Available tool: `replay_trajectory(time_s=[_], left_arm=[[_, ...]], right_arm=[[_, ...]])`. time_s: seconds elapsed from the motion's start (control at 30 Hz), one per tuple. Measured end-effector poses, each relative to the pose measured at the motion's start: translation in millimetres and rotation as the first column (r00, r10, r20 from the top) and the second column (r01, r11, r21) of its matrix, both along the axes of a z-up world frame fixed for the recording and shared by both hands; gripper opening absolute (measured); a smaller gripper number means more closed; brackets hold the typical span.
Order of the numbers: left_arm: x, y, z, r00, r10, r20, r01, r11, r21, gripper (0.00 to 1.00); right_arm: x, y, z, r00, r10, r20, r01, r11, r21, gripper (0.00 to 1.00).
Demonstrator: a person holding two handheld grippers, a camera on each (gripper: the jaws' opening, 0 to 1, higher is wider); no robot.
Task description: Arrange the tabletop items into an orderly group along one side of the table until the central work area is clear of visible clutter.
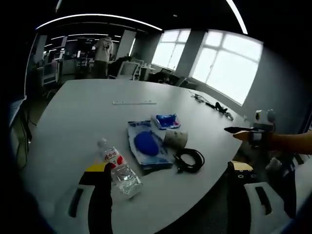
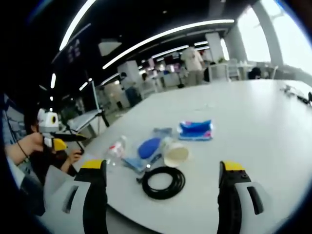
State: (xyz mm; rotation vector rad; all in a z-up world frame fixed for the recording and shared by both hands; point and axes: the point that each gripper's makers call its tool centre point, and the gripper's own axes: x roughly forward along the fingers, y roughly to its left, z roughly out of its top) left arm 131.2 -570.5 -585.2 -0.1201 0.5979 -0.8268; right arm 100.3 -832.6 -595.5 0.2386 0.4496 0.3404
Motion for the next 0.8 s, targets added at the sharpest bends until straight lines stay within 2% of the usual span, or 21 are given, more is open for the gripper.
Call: replay_trajectory(time_s=[0.4,0.8], left_arm=[[1.1,1.6,-0.1,1.0,0.008,-0.001,-0.008,1.0,-0.006,1.0],[0.5,-0.1,-11.1,1.0,-0.008,-0.022,0.009,1.0,0.025,1.0]], right_arm=[[0.6,1.4,-0.3,1.0,0.01,-0.005,-0.01,1.0,-0.008,0.93],[6.1,8.8,-4.9,0.999,0.039,-0.011,-0.039,0.999,-0.018,0.93]])
